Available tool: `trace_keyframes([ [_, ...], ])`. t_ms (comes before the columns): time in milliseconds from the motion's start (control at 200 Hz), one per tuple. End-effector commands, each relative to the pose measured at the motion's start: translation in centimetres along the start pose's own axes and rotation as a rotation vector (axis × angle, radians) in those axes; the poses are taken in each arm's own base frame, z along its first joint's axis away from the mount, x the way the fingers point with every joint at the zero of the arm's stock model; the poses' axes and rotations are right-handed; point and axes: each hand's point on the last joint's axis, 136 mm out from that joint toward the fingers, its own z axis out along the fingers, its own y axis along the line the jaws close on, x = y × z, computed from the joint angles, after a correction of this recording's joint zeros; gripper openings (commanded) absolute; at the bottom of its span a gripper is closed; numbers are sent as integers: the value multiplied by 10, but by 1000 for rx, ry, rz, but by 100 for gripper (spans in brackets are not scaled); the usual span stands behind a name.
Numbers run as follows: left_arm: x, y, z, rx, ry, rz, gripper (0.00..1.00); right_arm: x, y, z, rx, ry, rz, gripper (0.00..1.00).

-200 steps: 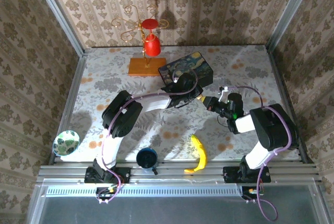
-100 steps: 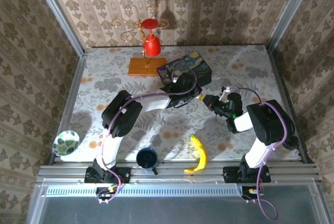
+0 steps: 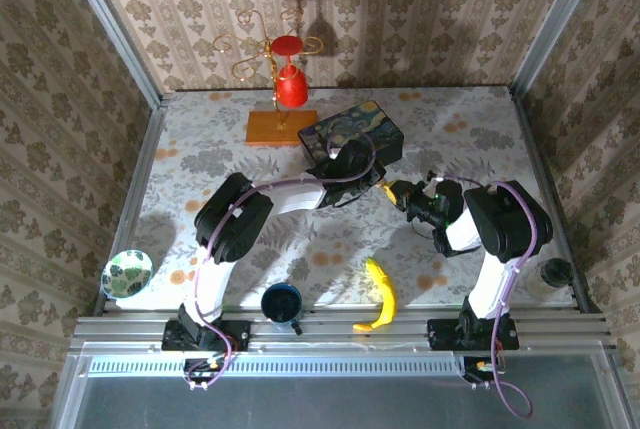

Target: Unlock the padlock with the key

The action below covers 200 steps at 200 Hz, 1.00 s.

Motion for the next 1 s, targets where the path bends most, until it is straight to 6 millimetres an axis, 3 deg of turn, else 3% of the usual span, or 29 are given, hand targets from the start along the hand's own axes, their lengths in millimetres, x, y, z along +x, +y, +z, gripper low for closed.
trace_keyframes([
  [0, 51, -73, -27, 234, 176, 30, 0, -13, 20, 7, -58, -41, 111, 0],
  [240, 47, -75, -29, 247, 161, 38, 0, -11, 28, 9, -79, -17, 224, 0],
  [585, 40, -68, -33, 234, 118, 48, 0, -9, 7, 1, -30, -35, 250, 0],
  [815, 23, -61, -40, 207, 46, 81, 53, -9, 8, 2, -33, -32, 234, 0],
  [995, 15, -54, -38, 180, 19, 71, 54, -9, 6, 2, -26, -35, 232, 0],
])
